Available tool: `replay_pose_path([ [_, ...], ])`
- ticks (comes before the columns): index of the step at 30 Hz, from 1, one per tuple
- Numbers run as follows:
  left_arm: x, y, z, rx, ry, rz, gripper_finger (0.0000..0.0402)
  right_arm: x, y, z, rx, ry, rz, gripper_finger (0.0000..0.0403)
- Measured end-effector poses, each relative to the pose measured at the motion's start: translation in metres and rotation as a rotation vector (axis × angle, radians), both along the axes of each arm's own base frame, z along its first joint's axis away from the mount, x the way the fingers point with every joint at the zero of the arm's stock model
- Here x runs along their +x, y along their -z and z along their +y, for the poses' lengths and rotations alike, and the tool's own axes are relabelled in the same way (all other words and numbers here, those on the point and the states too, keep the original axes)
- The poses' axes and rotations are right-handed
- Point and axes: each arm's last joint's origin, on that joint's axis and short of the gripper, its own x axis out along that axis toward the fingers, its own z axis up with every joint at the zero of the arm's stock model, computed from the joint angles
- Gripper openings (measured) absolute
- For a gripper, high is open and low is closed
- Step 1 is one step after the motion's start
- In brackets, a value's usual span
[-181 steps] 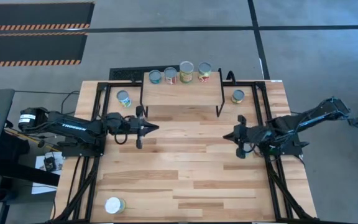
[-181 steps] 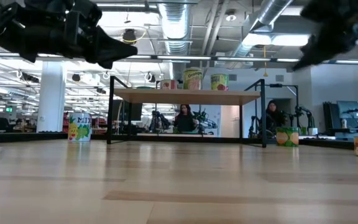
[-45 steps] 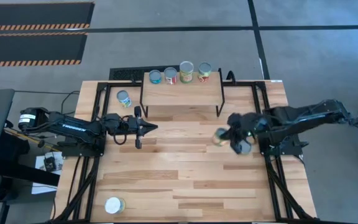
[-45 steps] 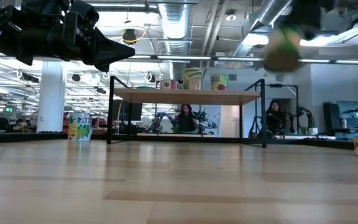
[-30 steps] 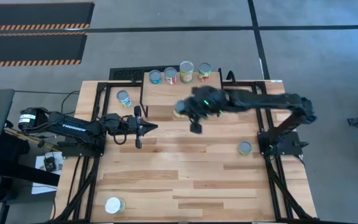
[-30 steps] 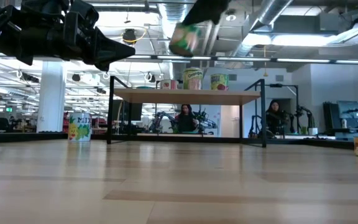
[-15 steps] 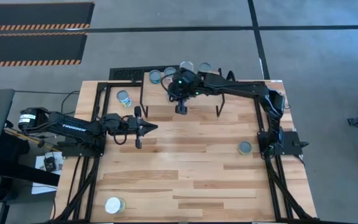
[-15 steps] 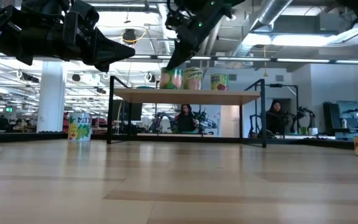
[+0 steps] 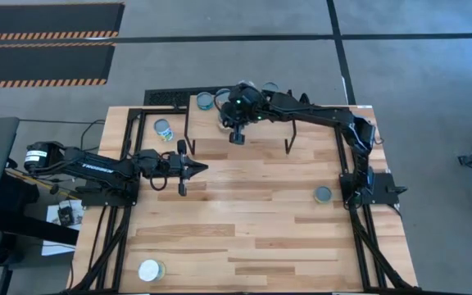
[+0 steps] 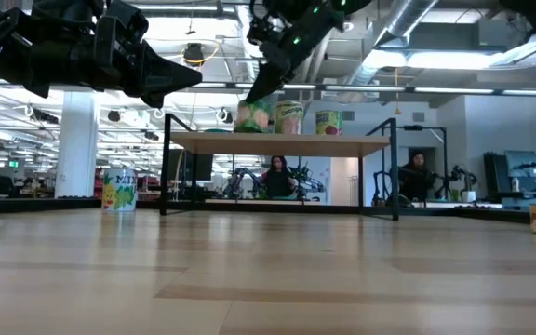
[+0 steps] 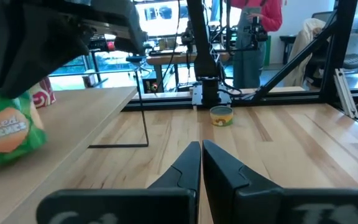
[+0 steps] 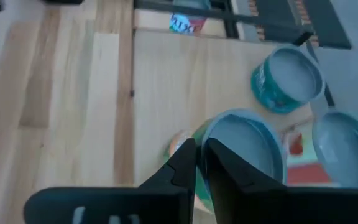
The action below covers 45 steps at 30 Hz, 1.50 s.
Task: Pick and place cans onto a shelf
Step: Put the canned peaches on the shelf
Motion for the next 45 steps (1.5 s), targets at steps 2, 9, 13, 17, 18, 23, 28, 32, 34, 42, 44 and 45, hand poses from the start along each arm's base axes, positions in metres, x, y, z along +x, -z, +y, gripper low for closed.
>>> replay_pose_path([
  [2, 0.0, 0.0, 0.0, 0.0, 0.001, 0.0, 0.0006, 0.005, 0.007, -0.002, 0.001, 0.002, -0.003, 0.0057],
  [9, 0.0, 0.0, 0.0, -0.004, 0.001, 0.0, 0.0006, 0.009, 0.013, -0.005, 0.001, 0.012, -0.006, 0.0059],
  [13, 0.0, 0.0, 0.0, -0.005, 0.001, -0.001, 0.0006, 0.009, 0.011, -0.004, 0.0, 0.011, -0.013, 0.0059],
  [17, 0.0, 0.0, 0.0, -0.005, 0.001, -0.001, 0.0006, 0.005, 0.001, -0.001, -0.007, 0.008, -0.031, 0.0059],
  [18, 0.0, 0.0, 0.0, -0.005, 0.001, -0.001, 0.0006, 0.005, -0.003, -0.001, -0.015, 0.006, -0.046, 0.0059],
  [23, 0.0, 0.0, 0.0, -0.005, 0.001, 0.0, 0.0006, 0.003, -0.022, 0.001, -0.04, -0.002, -0.098, 0.0059],
  [28, 0.0, 0.0, 0.0, -0.005, 0.001, -0.002, 0.0006, 0.003, -0.019, -0.004, -0.04, 0.005, -0.087, 0.0059],
  [32, 0.0, 0.0, 0.0, -0.005, 0.001, -0.001, 0.0006, 0.006, -0.009, -0.007, -0.029, 0.01, -0.064, 0.0059],
  [34, 0.0, 0.0, 0.0, -0.005, 0.001, -0.001, 0.0006, 0.006, -0.007, -0.007, -0.012, 0.018, -0.049, 0.0059],
  [42, 0.0, 0.0, 0.0, -0.005, 0.001, -0.002, 0.0006, 0.004, -0.006, -0.004, 0.016, 0.029, -0.026, 0.0106],
  [44, 0.0, 0.0, 0.0, -0.005, 0.001, -0.002, 0.0006, 0.004, -0.006, -0.004, 0.018, 0.031, -0.024, 0.0122],
  [45, 0.0, 0.0, 0.0, -0.005, 0.001, -0.002, 0.0006, 0.004, -0.006, -0.004, 0.017, 0.031, -0.025, 0.0128],
])
